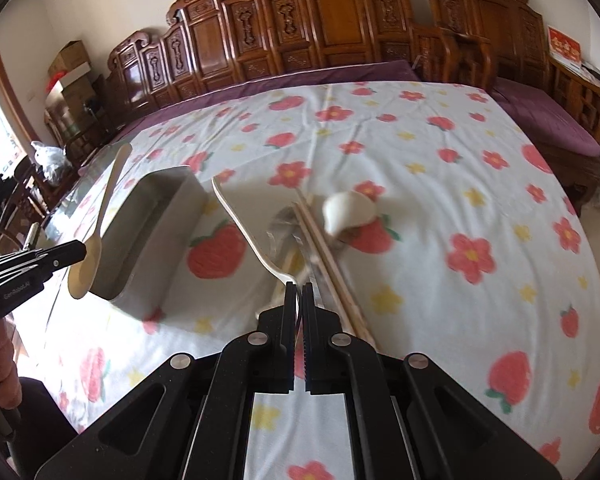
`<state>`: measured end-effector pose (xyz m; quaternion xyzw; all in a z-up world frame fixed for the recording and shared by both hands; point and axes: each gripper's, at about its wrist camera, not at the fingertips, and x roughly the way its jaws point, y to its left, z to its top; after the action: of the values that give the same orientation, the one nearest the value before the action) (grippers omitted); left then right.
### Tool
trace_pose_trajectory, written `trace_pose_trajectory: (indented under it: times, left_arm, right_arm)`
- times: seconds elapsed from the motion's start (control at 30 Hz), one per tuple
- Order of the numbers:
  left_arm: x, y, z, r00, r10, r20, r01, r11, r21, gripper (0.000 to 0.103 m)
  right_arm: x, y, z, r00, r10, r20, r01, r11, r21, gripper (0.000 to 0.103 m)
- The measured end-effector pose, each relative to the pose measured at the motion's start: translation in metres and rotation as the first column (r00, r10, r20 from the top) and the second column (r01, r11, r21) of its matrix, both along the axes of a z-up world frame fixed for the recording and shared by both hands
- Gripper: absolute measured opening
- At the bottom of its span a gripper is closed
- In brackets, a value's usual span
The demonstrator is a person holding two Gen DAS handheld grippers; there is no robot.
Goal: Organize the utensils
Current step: 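Carry both forks over the grey tray and open both grippers to drop them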
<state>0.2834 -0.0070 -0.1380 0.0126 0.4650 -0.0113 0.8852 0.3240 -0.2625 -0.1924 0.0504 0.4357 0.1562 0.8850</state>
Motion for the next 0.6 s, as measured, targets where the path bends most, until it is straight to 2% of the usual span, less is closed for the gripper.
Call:
trace_pose_trajectory:
  times: [0.3,0.6]
  left_arm:
    - [0.015,0.039,-0.02,0.998,0.041,-0.043,-0.042,0.999,-0.022,0.001]
    - [0.03,0.052,-0.028,0.998,0.05,-0.025,-0.051,0.997,-0.05,0.004]
  right_arm:
    - [0.009,0.05,0.012,0.998,0.056,0.012,-0.056,0.998,-0.005,0.003]
    - [0.019,0.088,0.018,0.997,0.075,0.021,-0.074,0.997,-0.021,0.003]
